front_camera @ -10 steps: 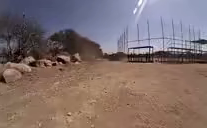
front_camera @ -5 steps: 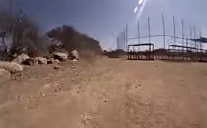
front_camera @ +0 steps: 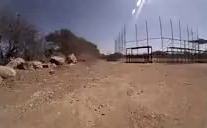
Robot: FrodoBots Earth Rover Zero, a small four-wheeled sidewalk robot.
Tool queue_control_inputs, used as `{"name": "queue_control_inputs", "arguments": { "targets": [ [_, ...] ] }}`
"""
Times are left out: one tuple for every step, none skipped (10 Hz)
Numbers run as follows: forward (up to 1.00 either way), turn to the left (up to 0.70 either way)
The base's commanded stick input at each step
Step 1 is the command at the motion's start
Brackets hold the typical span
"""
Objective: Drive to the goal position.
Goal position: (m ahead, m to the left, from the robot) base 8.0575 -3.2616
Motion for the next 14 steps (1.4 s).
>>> {"name": "queue_control_inputs", "arguments": {
  "targets": [
    [1.0,0.0],
    [1.0,0.0],
    [1.0,0.0],
    [1.0,0.0],
    [1.0,0.0],
    [1.0,0.0],
    [1.0,0.0],
    [1.0,0.0],
    [1.0,0.0],
    [1.0,0.0],
    [1.0,0.0],
    [1.0,0.0],
    [1.0,0.0],
    [1.0,0.0]
  ]
}}
